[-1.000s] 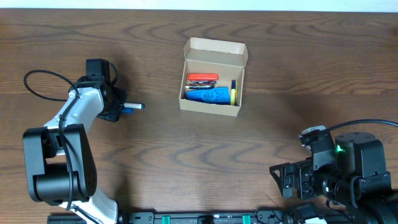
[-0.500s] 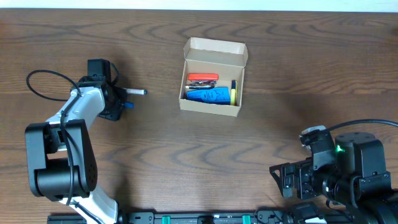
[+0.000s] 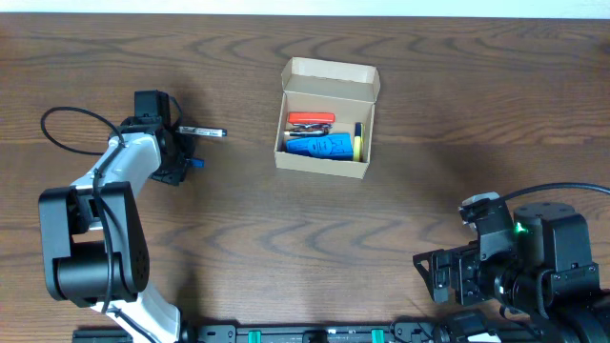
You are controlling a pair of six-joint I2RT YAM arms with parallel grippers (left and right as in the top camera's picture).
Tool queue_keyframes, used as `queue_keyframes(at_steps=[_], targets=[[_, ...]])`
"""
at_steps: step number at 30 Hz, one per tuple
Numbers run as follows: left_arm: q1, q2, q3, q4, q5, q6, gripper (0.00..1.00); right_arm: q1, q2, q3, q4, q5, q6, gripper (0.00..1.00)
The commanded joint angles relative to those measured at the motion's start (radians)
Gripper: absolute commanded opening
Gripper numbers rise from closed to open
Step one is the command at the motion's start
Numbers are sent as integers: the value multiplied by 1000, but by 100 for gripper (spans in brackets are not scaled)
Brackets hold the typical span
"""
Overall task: Pack container
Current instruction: 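Grasp the blue-capped marker with the left gripper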
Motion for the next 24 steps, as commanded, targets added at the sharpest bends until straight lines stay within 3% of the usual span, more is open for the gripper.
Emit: queue_keyframes(at_steps=[1,15,24], targets=[[2,39,-6,-2,-21,3,35,-8,0,12,2,-3,-13,99],[2,40,-6,1,-25,20,9,-8,0,12,2,-3,-14,99],[2,26,0,-39,-8,34,6,-8,0,12,2,-3,-13,99]])
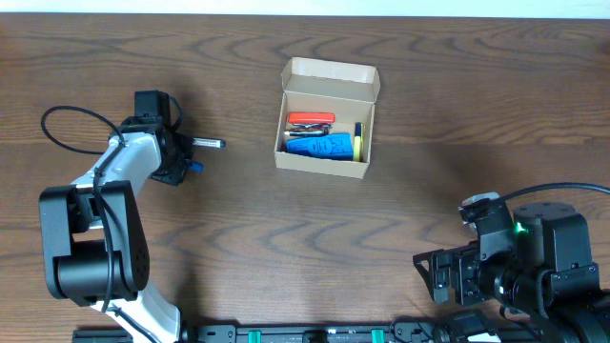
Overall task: Pack container
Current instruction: 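Grasp the blue-capped marker with the left gripper, then carry the blue-capped marker into the box and release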
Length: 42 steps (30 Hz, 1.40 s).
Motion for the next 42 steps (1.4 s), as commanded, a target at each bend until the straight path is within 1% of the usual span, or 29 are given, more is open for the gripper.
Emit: queue_keyframes(at_steps=[1,4,6,11,15,17,20,23,26,29,32,33,35,36,38,42], targets=[[1,12,3,-50,-5,19,6,-8,0,12,2,-3,-14,99],[1,-26,27,-108,-13,19,6,-8,0,12,2,-3,-14,99],[-3,-72,44,-143,-26,41,6,-8,0,12,2,-3,-13,99],[-59,-241,67,-201,-57,105,6,-8,0,12,2,-3,-14,99],[-206,-401,90,-205,-89,150,6,-8,0,12,2,-3,-14,99],[-307,-450,110,-174,-148,224,6,-8,0,12,2,-3,-14,99],[-453,-472,147,-91,-179,444,6,-8,0,12,2,-3,-13,99],[-565,-466,165,-8,-165,744,6,-8,0,12,2,-3,-13,99],[-632,-449,166,33,-165,1031,6,-8,0,12,2,-3,-13,99],[-666,-415,166,52,-146,1386,6,-8,0,12,2,-3,-13,99],[-676,-365,166,51,-69,1820,6,-8,0,12,2,-3,-13,99],[-676,-348,166,51,-57,1945,6,-8,0,12,2,-3,-14,99],[-676,-311,166,53,-57,2148,6,-8,0,12,2,-3,-13,99],[-676,-293,166,55,-59,2226,6,-8,0,12,2,-3,-14,99],[-676,-256,166,64,-68,2331,6,-8,0,12,2,-3,-13,99],[-679,-193,166,92,-77,2419,6,-8,0,12,2,-3,-14,99]])
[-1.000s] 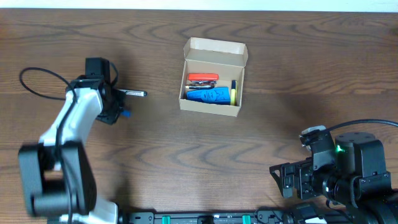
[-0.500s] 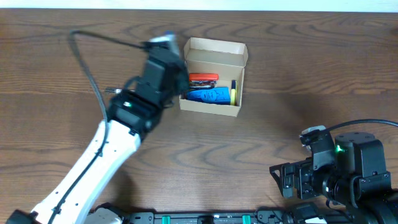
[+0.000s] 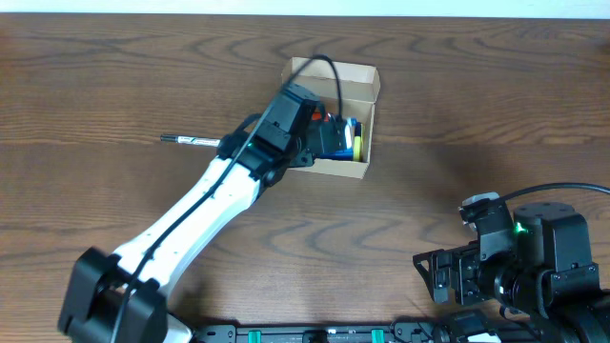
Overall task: Pack container
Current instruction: 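Carry the blue-capped marker into the box and release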
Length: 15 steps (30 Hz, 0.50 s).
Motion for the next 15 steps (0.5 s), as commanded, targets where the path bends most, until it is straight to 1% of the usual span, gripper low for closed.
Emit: queue_keyframes(at_steps=[1,6,12,15], targets=[[-4,48,10,16,-3,266,6,-8,0,12,2,-3,-14,99],[-11,89,10,44,4,323,6,-8,0,12,2,-3,-14,99],[-11,119,10,52,9,344,6,-8,0,12,2,-3,-14,99],[-11,130,10,53,39,343,5,-8,0,12,2,-3,-14,99]])
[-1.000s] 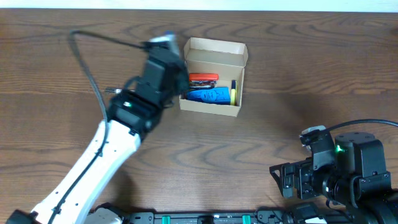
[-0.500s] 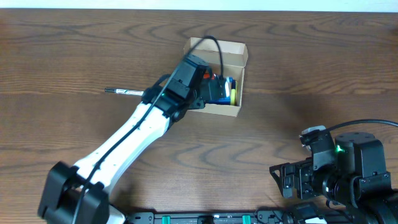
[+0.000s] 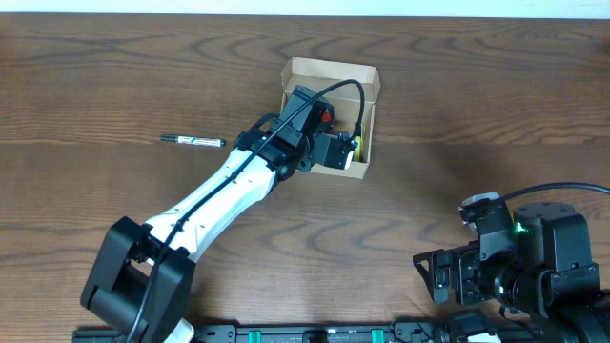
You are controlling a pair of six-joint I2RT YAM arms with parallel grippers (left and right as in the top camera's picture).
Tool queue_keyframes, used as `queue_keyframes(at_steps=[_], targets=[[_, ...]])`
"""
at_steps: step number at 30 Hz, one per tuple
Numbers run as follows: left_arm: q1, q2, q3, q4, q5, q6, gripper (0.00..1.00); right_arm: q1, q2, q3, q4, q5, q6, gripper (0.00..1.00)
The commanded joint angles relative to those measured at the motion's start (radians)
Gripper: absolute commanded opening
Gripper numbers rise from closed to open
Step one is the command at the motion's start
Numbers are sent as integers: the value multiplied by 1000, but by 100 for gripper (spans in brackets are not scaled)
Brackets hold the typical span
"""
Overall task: Pack container
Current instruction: 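Carry the blue-capped marker into the box and release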
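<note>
The open cardboard box [image 3: 334, 74] stands at the table's centre back. My left gripper [image 3: 339, 151] reaches into the box's front half from the left and covers most of what lies inside. A bit of a red item [image 3: 330, 117] and a yellow item [image 3: 357, 143] show beside it. From above I cannot make out how the fingers stand. A black pen [image 3: 193, 141] lies flat on the table, well left of the box. My right gripper [image 3: 431, 272] rests folded at the bottom right corner, far from the box.
The left arm's white link [image 3: 219, 195] crosses the table diagonally from the bottom left to the box, with its black cable looping over the box. The right arm's base [image 3: 548, 252] fills the bottom right corner.
The left gripper has shifted a little to the right and forward, deeper over the box's front half, and now covers the blue item. Pen, box and right arm are unchanged.
At first the left gripper was at the far left of the table, over the left end of the black pen. A little later the pen sat slightly lower, still at the gripper. Then the pen lay alone and the gripper was at the box, where it stays.
</note>
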Motion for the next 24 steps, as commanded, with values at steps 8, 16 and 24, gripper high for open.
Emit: queue_keyframes(at_steps=[8,16,24], targets=[[-1,24,10,10,36,25,34,-8,0,12,2,-3,-14,99],[-2,18,11,60,-60,-9,37,-8,0,12,2,-3,-14,99],[-1,-117,43,109,-246,-434,57,-8,0,12,2,-3,-14,99]])
